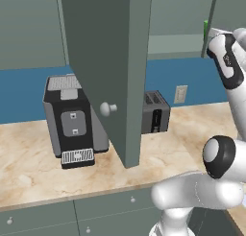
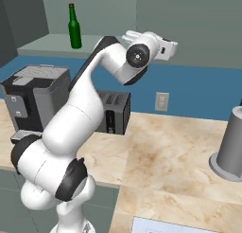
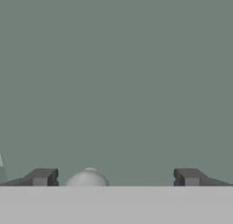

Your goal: Open the cabinet directly in front. Then move the beer and the cup to the dining counter with the candle on it.

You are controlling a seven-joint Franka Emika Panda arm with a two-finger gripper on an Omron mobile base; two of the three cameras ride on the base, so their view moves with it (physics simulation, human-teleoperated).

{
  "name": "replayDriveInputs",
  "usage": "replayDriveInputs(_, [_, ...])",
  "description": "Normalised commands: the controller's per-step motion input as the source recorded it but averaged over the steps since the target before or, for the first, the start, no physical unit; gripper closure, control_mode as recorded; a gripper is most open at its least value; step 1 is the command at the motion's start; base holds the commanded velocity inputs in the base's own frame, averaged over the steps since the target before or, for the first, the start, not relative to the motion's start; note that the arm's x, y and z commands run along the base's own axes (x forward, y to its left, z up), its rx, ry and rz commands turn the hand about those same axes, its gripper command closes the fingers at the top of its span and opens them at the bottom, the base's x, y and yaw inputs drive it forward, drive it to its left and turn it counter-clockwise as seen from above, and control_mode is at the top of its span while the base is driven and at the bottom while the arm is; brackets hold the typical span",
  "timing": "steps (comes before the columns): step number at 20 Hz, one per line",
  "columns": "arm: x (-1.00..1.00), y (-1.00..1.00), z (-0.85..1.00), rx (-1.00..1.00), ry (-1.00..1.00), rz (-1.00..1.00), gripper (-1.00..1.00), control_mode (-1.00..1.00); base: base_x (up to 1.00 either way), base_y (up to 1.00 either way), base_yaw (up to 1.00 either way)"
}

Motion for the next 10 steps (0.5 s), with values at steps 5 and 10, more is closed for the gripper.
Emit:
replayDriveInputs(5, [0.62, -0.15, -0.28, 0.06, 0.01, 0.06, -1.0, -1.0, 0.0, 0.0, 0.0])
replayDriveInputs(10, [0.6, -0.11, -0.23, 0.05, 0.0, 0.05, -1.0, -1.0, 0.0, 0.0, 0.0])
